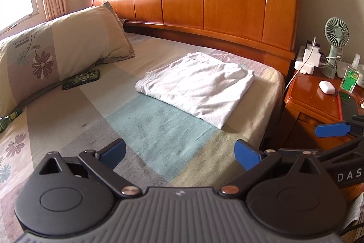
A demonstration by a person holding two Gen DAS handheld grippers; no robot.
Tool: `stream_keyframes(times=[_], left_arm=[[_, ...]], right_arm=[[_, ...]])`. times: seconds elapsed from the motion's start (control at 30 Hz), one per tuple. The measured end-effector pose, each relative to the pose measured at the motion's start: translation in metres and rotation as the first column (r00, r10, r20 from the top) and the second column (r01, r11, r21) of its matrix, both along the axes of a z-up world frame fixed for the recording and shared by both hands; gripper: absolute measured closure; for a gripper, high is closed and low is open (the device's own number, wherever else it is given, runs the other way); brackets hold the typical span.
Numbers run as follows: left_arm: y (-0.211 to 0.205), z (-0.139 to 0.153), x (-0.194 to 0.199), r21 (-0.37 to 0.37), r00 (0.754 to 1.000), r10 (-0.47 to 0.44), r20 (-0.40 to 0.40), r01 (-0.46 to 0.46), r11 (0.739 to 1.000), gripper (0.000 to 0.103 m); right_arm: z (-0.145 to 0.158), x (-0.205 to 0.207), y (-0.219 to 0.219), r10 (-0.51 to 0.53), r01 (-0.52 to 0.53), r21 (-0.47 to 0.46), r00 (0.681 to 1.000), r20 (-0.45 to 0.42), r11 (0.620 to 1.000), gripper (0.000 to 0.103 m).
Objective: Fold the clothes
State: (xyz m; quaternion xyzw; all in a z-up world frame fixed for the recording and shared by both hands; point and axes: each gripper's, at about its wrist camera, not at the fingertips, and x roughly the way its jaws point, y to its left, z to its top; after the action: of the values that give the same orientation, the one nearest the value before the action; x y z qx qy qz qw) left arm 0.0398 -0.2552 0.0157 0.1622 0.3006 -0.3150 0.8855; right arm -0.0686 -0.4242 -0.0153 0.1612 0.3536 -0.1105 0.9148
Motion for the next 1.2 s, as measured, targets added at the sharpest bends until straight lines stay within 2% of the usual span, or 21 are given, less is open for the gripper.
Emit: stream_keyframes(times=[0.1,0.23,0.5,1.2], left_arm=[[-0.001,0.003,-0.010,-0.011,1.000,-0.001,0.012,0.001,1.000,0.001],[0.005,0.009,-0.020,-0.072,0.999,-0.007,0.031,0.009,0.997,0.001],[0.007,0.009,-0.033,-0.122,1.000,-0.012,-0.019,0.010,0.993,0.001],[0.010,0.008,-0.035,-0.130,0.999,0.003,-0.036,-0.007,0.991,0.001]], right_arm=[[0.004,-0.009,0.003,-0.003,0.003,-0.013,1.000,-0.001,1.000,0.000],[0.011,-0.020,0.007,-0.002,0.002,-0.035,1.000,0.005,0.999,0.000],[0.019,-0.029,0.018,0.028,-0.027,-0.070,1.000,0.012,0.997,0.000],[0.021,-0.028,0.024,0.046,-0.045,-0.073,0.999,0.012,0.996,0.000]])
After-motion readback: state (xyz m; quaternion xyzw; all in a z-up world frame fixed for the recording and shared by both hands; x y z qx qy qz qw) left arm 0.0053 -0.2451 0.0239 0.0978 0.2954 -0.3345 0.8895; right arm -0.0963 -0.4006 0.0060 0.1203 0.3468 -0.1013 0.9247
